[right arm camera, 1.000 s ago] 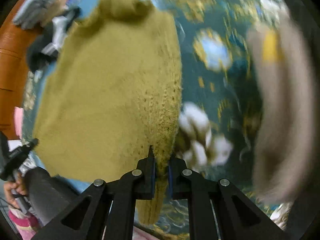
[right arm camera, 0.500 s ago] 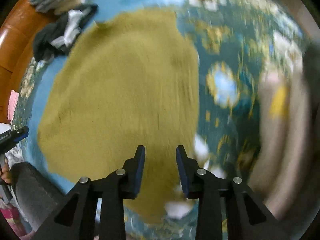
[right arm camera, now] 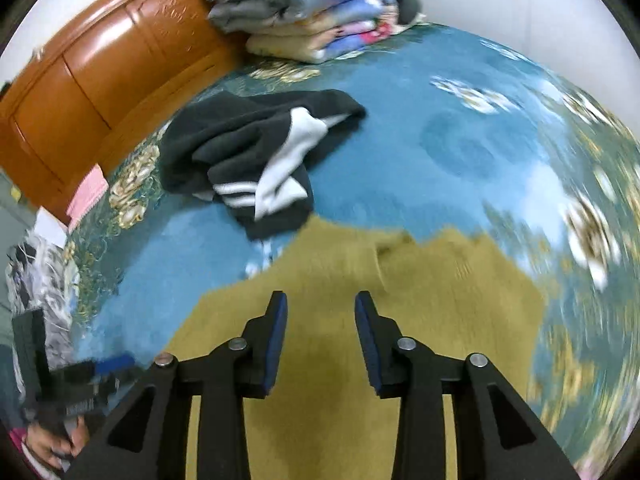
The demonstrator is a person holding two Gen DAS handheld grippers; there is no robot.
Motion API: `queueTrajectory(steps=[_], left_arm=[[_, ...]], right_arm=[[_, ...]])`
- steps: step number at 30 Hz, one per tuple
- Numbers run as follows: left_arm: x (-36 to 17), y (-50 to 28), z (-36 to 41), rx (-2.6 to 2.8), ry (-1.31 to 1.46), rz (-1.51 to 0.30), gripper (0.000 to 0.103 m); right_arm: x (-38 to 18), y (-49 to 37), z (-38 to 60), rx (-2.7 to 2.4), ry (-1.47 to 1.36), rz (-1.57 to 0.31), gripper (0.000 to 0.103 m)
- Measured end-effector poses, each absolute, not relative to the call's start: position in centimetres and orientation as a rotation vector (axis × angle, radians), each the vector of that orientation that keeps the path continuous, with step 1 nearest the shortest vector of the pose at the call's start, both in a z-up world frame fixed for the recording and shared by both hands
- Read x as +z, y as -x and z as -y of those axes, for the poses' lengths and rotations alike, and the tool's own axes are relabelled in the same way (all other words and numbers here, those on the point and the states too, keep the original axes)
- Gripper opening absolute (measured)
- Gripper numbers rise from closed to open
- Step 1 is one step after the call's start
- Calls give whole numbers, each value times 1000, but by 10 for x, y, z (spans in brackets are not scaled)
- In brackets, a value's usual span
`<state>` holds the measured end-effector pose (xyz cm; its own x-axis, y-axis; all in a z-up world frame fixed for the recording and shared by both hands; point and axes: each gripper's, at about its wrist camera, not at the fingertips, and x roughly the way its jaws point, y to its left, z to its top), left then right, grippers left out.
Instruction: Fold clothes
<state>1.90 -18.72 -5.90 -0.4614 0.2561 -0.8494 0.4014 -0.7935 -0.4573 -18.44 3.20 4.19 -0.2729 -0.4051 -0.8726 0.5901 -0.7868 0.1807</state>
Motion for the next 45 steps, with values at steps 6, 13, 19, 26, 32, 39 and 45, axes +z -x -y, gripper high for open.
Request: queueTrajectory(steps=[6, 13, 19, 26, 32, 39, 45], left_arm=[[-81, -19, 219, -2367, -1452, -1284, 52], [-103, -7, 221, -2322, -1480, -1390, 52], [-109, -6, 221, -2307, -1482, -1447, 52], [-111, -6, 223, -2292, -1478, -1487, 52], [-109, -7, 222, -2311, -1473, -1477, 52], [-112, -11, 229, -2284, -1427, -1553, 52], [-111, -13, 230, -2281, -1435, -1583, 52]], right_arm=[[-18, 236, 26, -1990, -1502, -468, 47], [-75, 258, 59, -1862, -1522, -814, 47], [-91, 266, 69, -1756, -1520, -900, 47], [-88, 255, 66, -1737, -1553, -871, 16], [-46, 261, 66, -1963, -1435, -786, 13], [-32, 249, 73, -2080, -1372, -798, 13], [-13, 227, 53, -2109, -1305, -709, 20]])
